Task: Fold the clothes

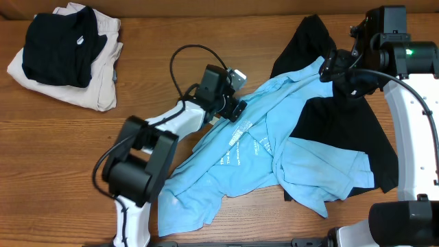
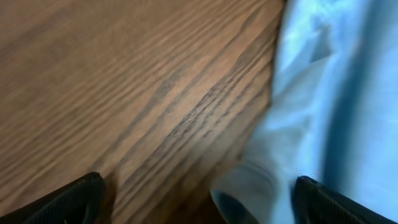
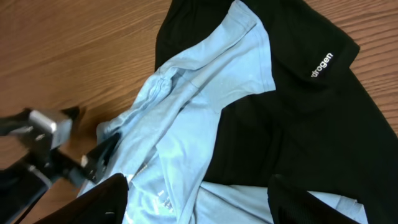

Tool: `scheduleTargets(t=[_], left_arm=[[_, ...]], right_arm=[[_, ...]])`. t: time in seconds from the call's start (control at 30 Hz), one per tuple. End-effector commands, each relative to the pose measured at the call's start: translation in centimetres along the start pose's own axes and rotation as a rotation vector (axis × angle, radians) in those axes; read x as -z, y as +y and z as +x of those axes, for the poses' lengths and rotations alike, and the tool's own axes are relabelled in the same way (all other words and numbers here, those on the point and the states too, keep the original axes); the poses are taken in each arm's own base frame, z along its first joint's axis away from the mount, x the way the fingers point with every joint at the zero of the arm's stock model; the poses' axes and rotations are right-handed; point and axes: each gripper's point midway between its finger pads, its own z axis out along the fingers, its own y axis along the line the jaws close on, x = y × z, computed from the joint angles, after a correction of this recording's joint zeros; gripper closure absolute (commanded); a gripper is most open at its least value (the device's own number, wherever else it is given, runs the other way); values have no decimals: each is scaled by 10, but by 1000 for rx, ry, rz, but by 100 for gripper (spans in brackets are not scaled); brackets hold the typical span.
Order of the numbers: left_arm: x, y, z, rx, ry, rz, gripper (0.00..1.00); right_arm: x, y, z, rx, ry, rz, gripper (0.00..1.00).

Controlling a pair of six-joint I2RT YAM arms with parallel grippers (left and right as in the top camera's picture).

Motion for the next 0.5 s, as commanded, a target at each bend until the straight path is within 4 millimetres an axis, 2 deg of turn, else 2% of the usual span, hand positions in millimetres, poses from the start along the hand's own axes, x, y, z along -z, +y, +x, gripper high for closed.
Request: scheduleTargets(t=[0.0, 0.13, 0.2, 0.3, 0.33, 0.4, 0.47], left_arm=[[-8, 9, -9, 6, -12, -46, 1], [-8, 9, -9, 6, -12, -50, 15], [-8, 10, -9, 31, -8, -53, 34], [-4, 10, -9, 82, 2, -55, 76], [-2, 10, -9, 87, 4, -54, 87], [5, 11, -15, 87, -4, -62, 96], [14, 21, -23, 89, -20, -105, 96]], right_arm=[[14, 5, -4, 26, -43, -19, 26], [14, 5, -4, 26, -43, -20, 27], [13, 5, -4, 26, -43, -19, 30], [13, 5, -4, 26, -42, -19, 35], [13, 5, -4, 26, -42, -19, 36], [13, 5, -5, 26, -44, -20, 38], [12, 5, -7, 26, -48, -21, 40]])
